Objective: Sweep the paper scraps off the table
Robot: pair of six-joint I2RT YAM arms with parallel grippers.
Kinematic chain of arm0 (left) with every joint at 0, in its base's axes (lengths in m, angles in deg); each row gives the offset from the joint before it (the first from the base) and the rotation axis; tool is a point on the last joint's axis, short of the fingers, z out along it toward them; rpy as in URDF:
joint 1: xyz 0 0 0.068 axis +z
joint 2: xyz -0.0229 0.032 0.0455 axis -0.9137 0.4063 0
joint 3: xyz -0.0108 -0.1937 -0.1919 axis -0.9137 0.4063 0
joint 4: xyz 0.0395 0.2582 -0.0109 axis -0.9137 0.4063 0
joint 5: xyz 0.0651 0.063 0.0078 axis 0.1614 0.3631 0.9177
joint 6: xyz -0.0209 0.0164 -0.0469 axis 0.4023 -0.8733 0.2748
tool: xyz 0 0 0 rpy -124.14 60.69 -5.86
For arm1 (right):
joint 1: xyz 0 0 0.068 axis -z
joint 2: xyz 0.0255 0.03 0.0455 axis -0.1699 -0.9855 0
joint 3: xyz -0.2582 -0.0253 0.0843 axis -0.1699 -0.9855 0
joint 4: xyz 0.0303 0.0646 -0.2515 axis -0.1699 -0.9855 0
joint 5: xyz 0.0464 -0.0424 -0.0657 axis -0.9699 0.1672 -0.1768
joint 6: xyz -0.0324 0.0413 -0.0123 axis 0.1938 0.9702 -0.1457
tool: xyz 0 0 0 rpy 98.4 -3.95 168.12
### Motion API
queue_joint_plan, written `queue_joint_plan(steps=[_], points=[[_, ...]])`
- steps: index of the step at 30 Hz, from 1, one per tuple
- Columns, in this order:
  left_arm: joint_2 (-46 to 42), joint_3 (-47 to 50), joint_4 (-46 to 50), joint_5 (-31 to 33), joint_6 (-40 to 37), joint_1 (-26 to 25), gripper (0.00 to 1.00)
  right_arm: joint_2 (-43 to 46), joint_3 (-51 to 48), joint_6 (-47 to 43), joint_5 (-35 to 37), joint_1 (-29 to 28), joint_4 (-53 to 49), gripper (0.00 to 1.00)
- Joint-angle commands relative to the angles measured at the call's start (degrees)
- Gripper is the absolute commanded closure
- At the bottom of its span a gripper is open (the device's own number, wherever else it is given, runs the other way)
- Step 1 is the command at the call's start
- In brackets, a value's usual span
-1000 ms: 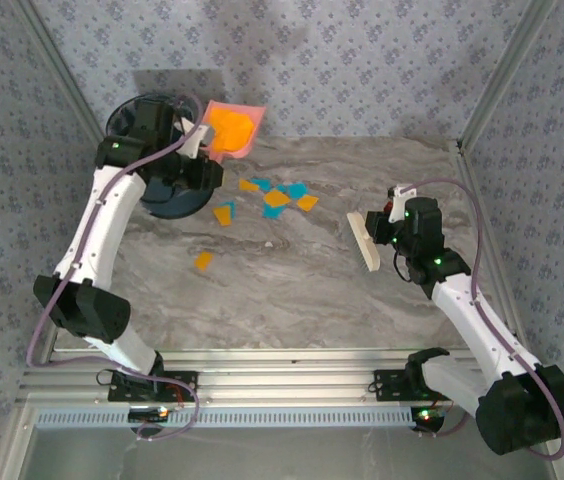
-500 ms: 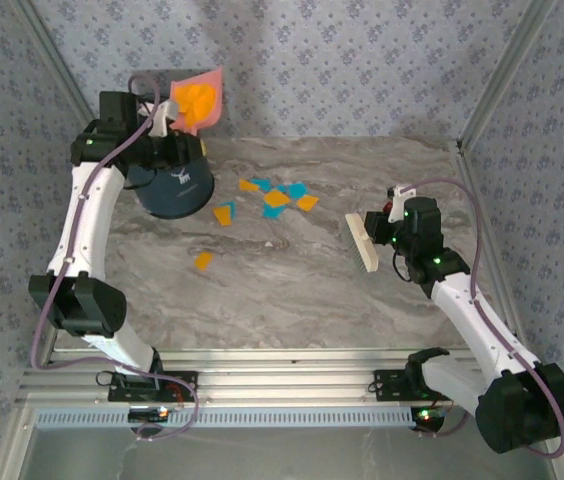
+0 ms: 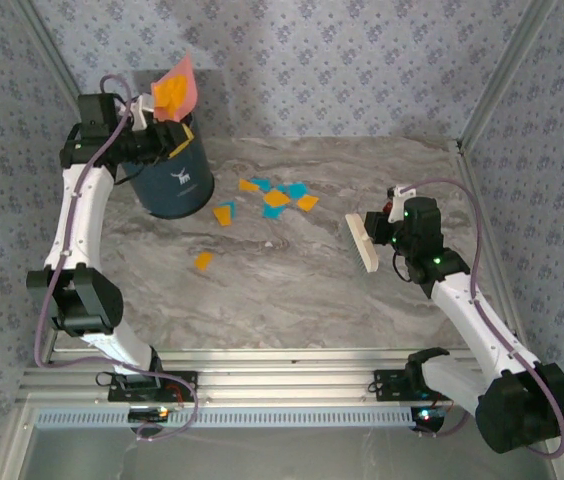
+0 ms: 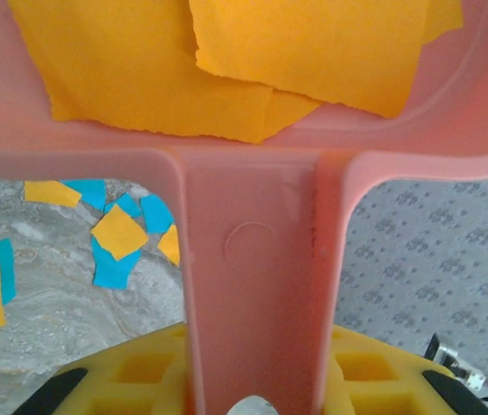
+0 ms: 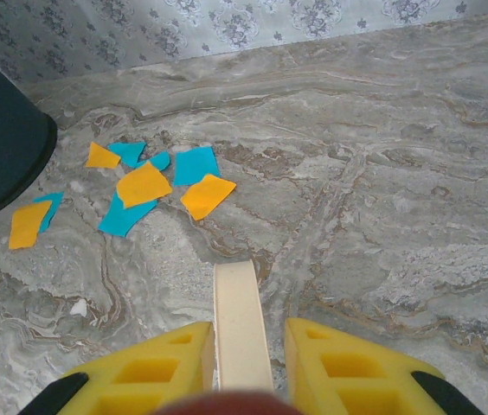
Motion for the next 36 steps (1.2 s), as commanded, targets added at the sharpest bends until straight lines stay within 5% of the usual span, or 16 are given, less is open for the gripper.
queue_joint_plan(steps=[1, 15, 36], points=[[0.26, 1.1, -7.38, -4.08, 5.89, 1.05, 1.0, 0.02, 0.36, 0.99, 0.22, -0.2, 0.4, 1.0], [-0.08, 9.54, -27.78, -8.37, 24.9, 3.25, 1.0, -0.15, 0.28, 1.07, 0.29, -0.34, 0.0, 1.0], [0.39, 16.83, -45.37, -8.64, 41.92, 3.83, 1.0, -0.63, 0.1, 0.94, 0.34, -0.38, 0.04, 1.0]])
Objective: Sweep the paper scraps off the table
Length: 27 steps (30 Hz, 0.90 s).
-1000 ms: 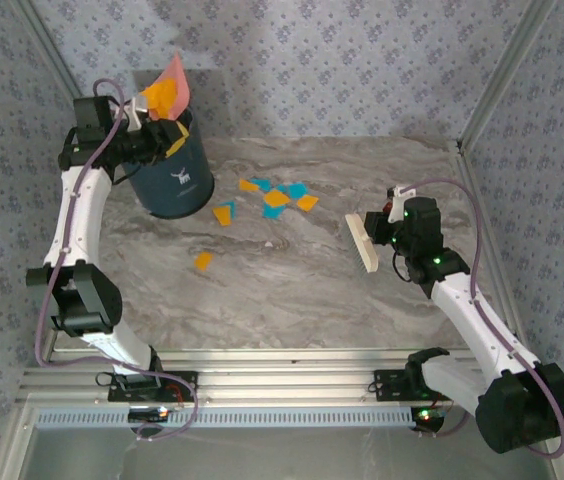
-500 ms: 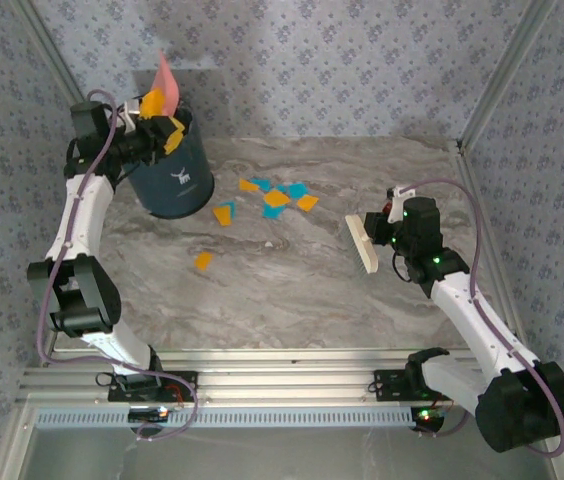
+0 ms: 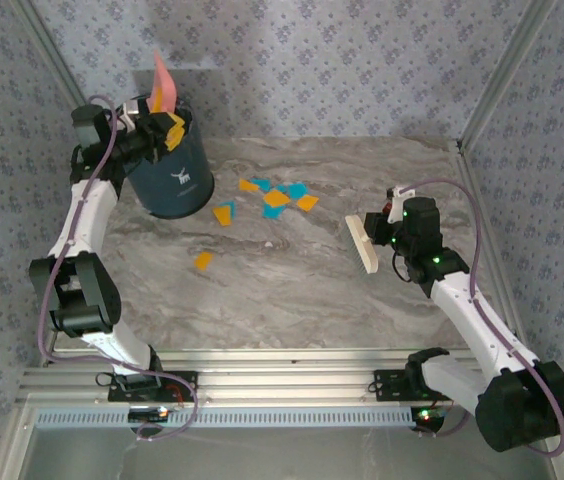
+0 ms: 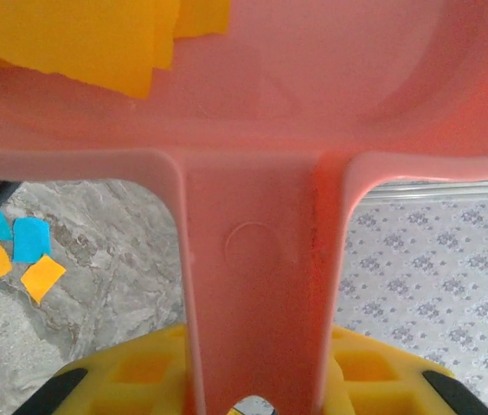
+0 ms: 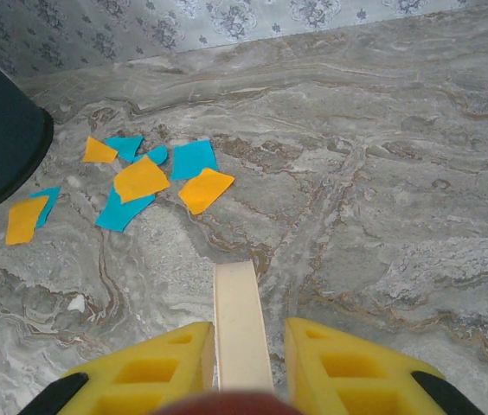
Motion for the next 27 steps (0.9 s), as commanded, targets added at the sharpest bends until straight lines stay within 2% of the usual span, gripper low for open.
queue_joint_plan(steps=[1, 18, 27], points=[[0.27, 0.77, -6.15, -1.18, 3.58, 0.44, 1.0, -0.14, 0.07, 0.77, 0.29, -0.27, 0.45, 1.0], [0.71, 6.2, -21.72, -0.28, 18.21, 0.44, 1.0, -0.68, 0.07, 0.86, -0.02, -0.34, 0.61, 1.0], [2.42, 10.07, -38.04, 1.03, 31.96, 0.4, 1.0, -0.59, -0.14, 1.2, 0.25, -0.45, 0.62, 1.0]])
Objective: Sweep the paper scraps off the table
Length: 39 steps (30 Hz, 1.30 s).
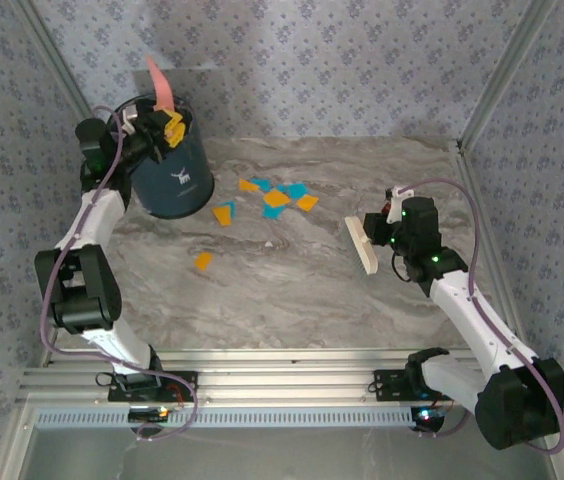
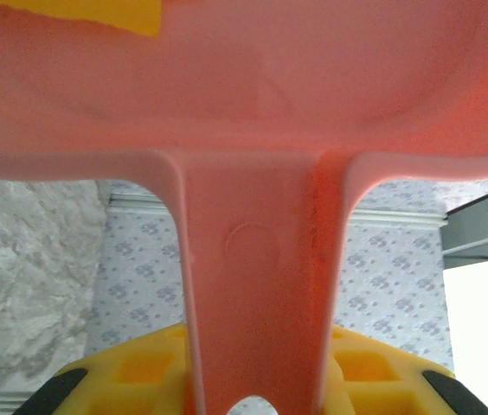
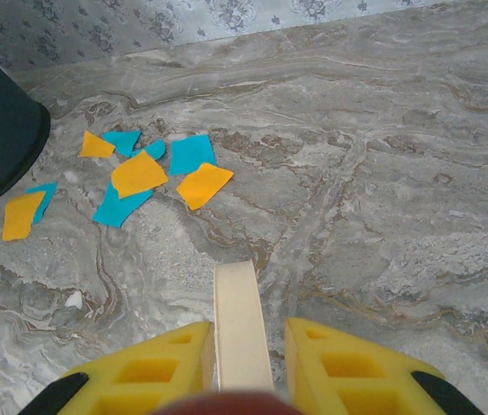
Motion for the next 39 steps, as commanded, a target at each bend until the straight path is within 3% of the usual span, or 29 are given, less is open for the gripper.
queue_joint_plan(steps=[1, 23, 39], points=[[0.61, 1.09, -10.14, 0.98, 6.75, 0.31, 1.0, 0.0, -0.15, 1.18, 0.23, -0.35, 0.81, 1.0], [-3.44, 6.8, -18.07, 4.09, 13.52, -0.75, 1.0, 0.22, -0.62, 1.25, 0.73, -0.68, 0.68, 1.0], [-6.22, 6.86, -19.01, 3.42, 13.42, -1.75, 1.0, 0.66, -1.04, 1.27, 1.39, -0.96, 0.48, 1.0]])
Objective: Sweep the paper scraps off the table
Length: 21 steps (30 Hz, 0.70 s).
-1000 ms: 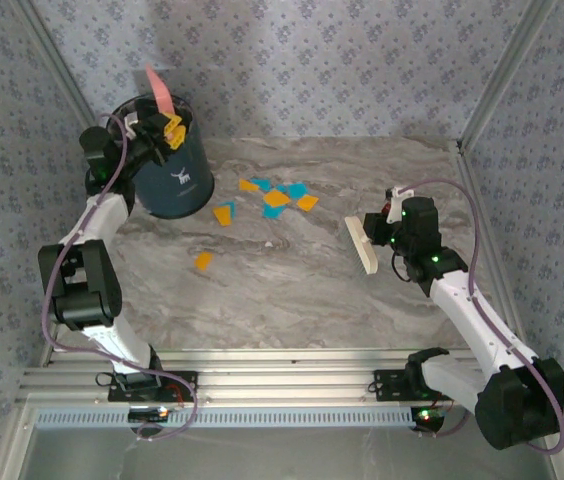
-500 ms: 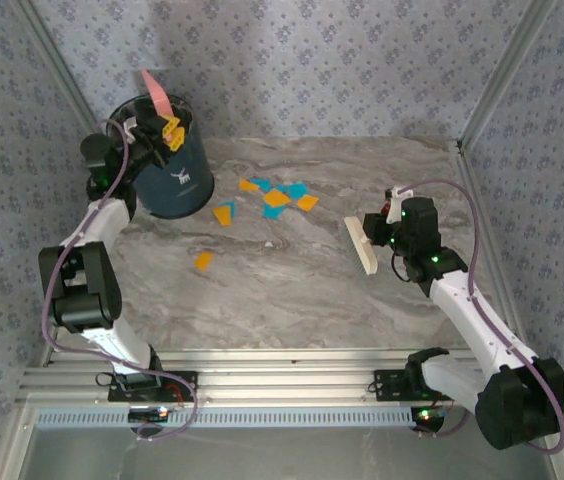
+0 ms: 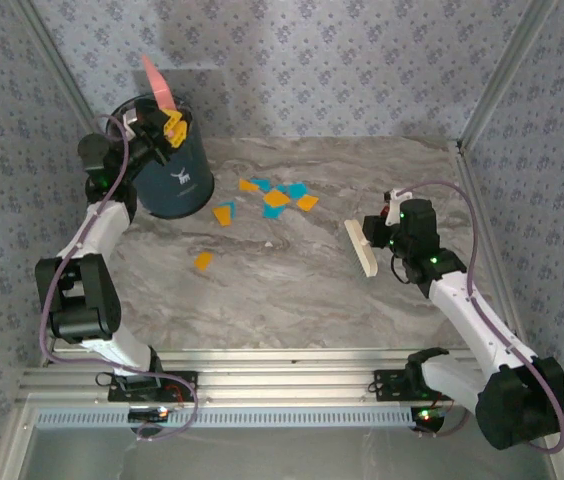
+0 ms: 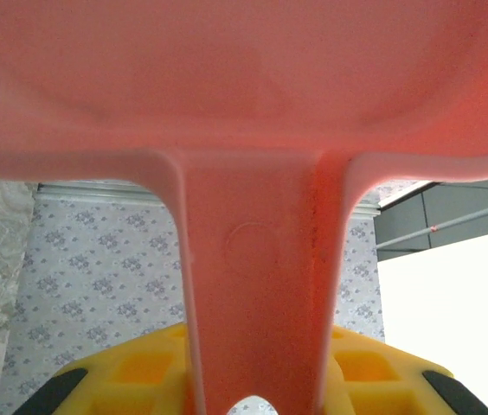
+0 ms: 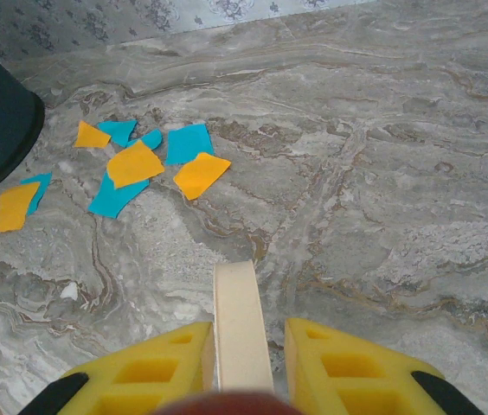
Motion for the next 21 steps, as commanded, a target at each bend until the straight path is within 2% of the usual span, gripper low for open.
queue_joint_plan(steps=[1, 9, 21], points=[[-1.7, 0.05, -5.04, 0.71, 1.55, -0.18, 1.0, 0.64, -0.18, 1.23, 0.91, -0.37, 0.57, 1.0], [-2.58, 1.47, -3.03, 5.19, 3.91, -0.17, 1.0, 0.75, -0.19, 1.14, 1.43, -0.41, 0.51, 1.0], [-1.35, 2.15, -9.63, 9.61, 10.49, -1.37, 1.0, 0.37, 0.24, 1.24, 1.61, -0.68, 0.48, 1.0]])
